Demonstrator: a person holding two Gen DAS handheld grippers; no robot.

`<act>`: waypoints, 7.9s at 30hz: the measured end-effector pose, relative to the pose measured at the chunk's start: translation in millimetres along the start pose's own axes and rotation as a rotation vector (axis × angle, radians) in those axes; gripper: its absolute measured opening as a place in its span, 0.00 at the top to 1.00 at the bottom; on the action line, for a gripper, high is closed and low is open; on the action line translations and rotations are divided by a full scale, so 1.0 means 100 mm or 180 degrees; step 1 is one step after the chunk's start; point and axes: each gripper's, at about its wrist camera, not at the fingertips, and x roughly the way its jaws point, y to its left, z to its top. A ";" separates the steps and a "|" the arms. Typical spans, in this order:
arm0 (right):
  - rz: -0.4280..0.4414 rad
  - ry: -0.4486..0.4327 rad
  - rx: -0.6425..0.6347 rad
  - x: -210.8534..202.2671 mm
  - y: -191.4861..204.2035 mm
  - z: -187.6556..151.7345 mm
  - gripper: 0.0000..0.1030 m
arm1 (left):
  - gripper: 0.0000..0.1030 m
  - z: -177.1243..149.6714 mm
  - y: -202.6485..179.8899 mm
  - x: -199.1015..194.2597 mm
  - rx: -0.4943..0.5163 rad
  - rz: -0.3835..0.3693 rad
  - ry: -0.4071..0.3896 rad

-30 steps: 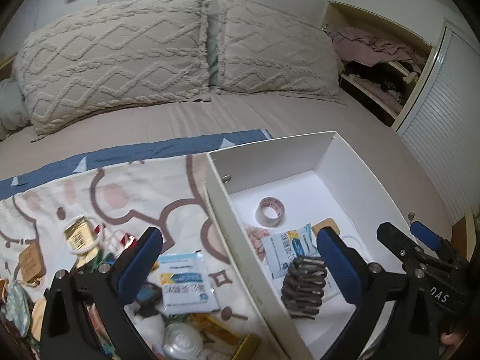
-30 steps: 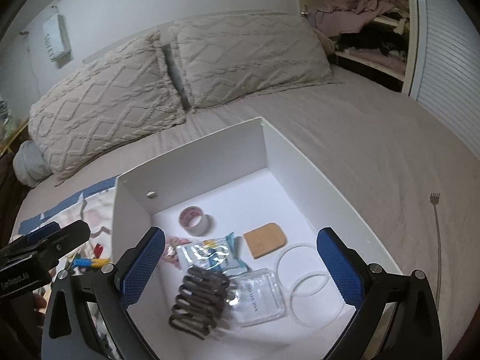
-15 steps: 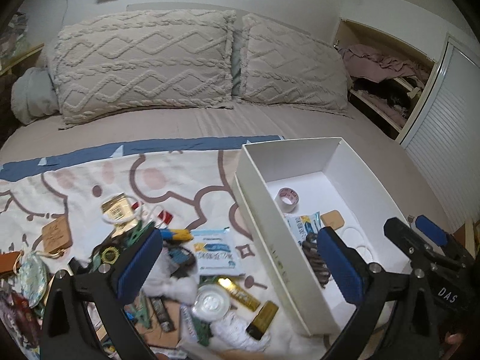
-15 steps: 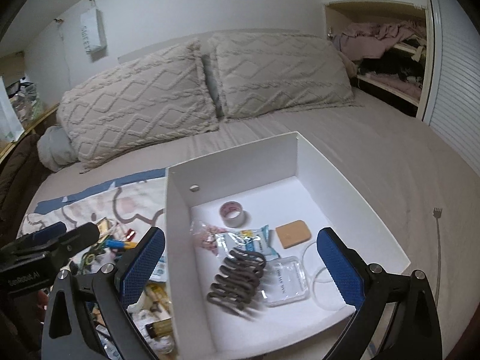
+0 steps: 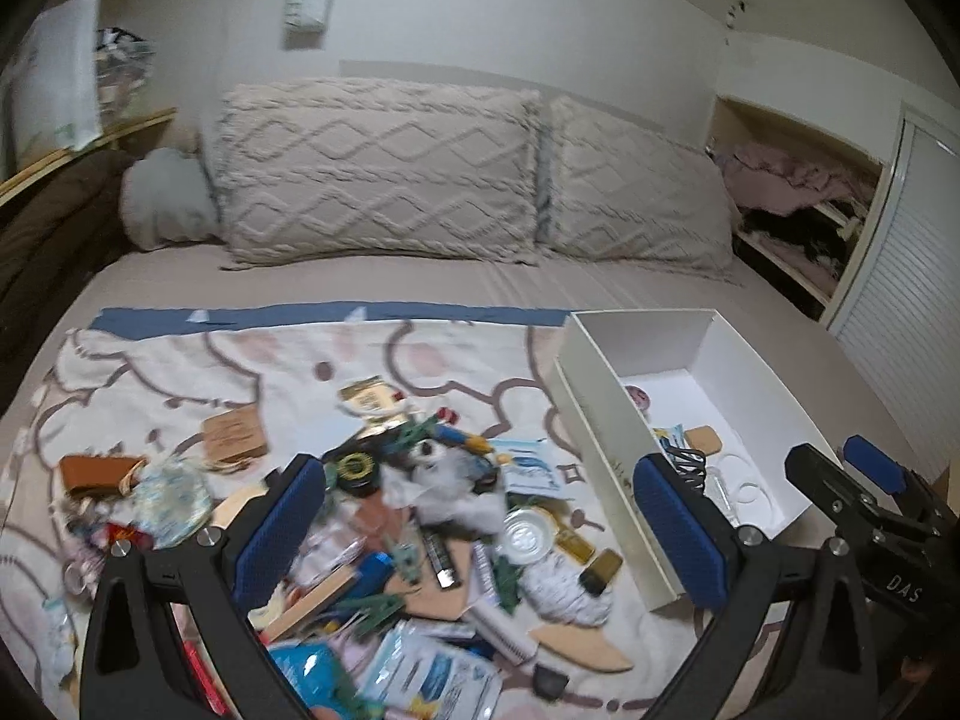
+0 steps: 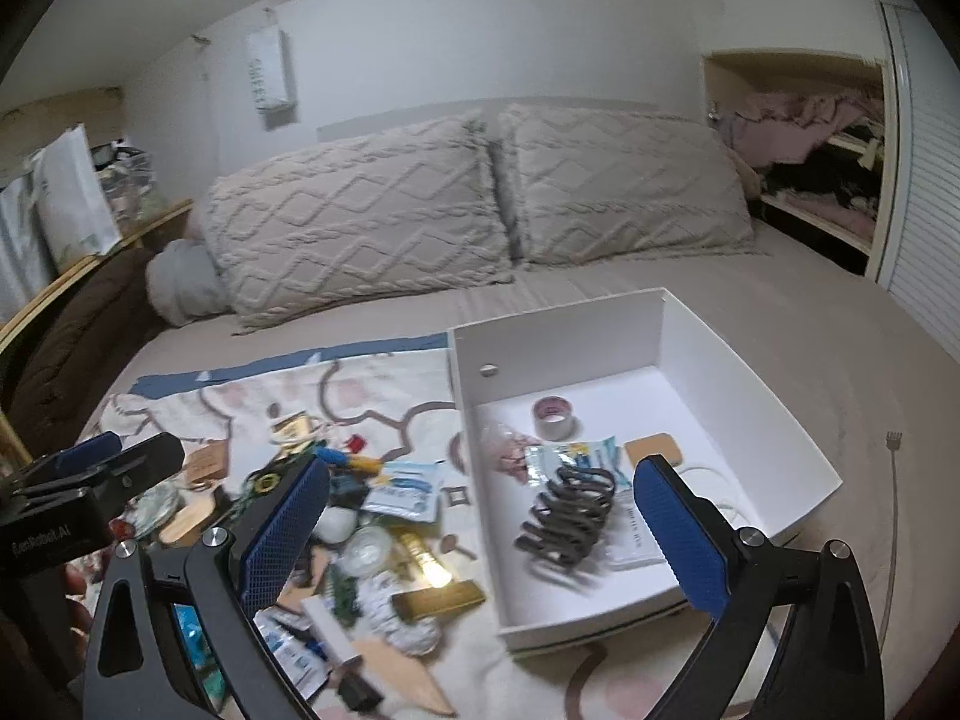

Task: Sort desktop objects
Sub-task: 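Withdraw both tools from the box back toward the pile, then move both tools down over the pile toward the grey plastic holder, then grasp the grey plastic holder with the left gripper while the right gripper grasps a black clip, then lift the grey holder with the left gripper and regrip it firmly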

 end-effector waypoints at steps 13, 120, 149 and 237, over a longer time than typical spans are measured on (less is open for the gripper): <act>0.0270 -0.0326 -0.0151 -0.78 0.40 -0.20 0.02 | 0.00 -0.36 0.29 -0.97 -0.0196 0.0161 -0.0351; 0.0645 0.1372 -0.0400 0.32 0.98 -2.17 0.02 | 0.00 -2.34 2.19 -0.77 -0.1183 0.0776 0.0342; 0.0708 0.1098 -0.0114 0.53 0.74 -2.01 0.03 | 0.00 -2.45 2.47 -0.43 -0.1631 0.0603 0.0261; 0.1289 0.1354 -0.0305 -0.13 0.80 -2.49 0.79 | 0.17 -2.34 1.54 -0.67 -0.0888 0.0917 0.0165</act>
